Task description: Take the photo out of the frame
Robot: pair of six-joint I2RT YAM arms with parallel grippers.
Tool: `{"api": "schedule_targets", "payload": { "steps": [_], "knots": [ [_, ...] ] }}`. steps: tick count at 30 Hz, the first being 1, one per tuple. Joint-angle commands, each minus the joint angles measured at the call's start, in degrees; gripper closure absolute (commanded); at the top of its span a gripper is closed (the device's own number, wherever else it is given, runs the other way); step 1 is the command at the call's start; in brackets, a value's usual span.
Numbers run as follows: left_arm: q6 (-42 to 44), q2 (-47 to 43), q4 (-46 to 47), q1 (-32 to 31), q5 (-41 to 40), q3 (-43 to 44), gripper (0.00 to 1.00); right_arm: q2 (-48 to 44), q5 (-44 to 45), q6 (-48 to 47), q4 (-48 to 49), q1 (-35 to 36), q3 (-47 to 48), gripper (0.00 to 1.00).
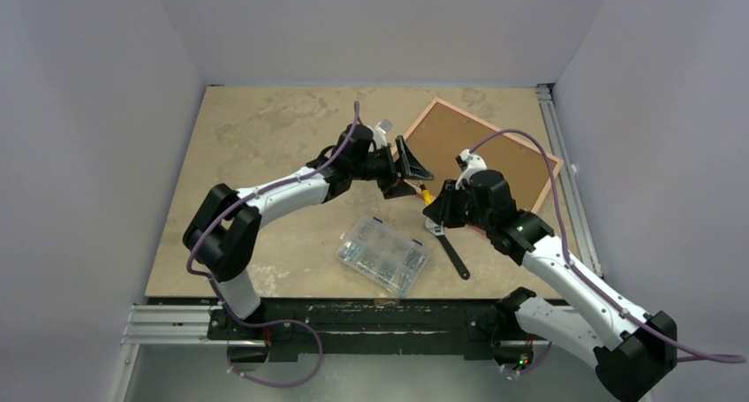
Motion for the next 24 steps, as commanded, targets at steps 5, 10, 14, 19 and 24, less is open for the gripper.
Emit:
{"api": "schedule_targets", "payload": {
  "steps": [5,10,14,19,24],
  "knots": [
    [-7.51,2.99,6.43,-3.34,1.94,0.15,0.52,-3.18,0.90,1.78,7.91,2.75,-2.39,1.00],
    [-12.10,2.16,12.43,-2.86,0.79,-3.37,1.00,-5.04,2.72,3.53,6.65,3.07,-3.42,0.97],
    [-22.82,3.65,24.95,-2.94,1.72,-7.89,1.00,-9.14,4.86,8.73,10.14,3.16,-7.87,0.55],
    [-31.10,3.18,32.47,-2.94,0.31,-12.11,1.00,-14.27,7.61,13.54,13.59,3.22,-12.57,0.45],
    [-36.10,2.11,34.48,-3.03,-1.27,-14.95,1.00,-16.01,8.85,14.50,16.41,3.25,-13.43,0.48]
  ]
}}
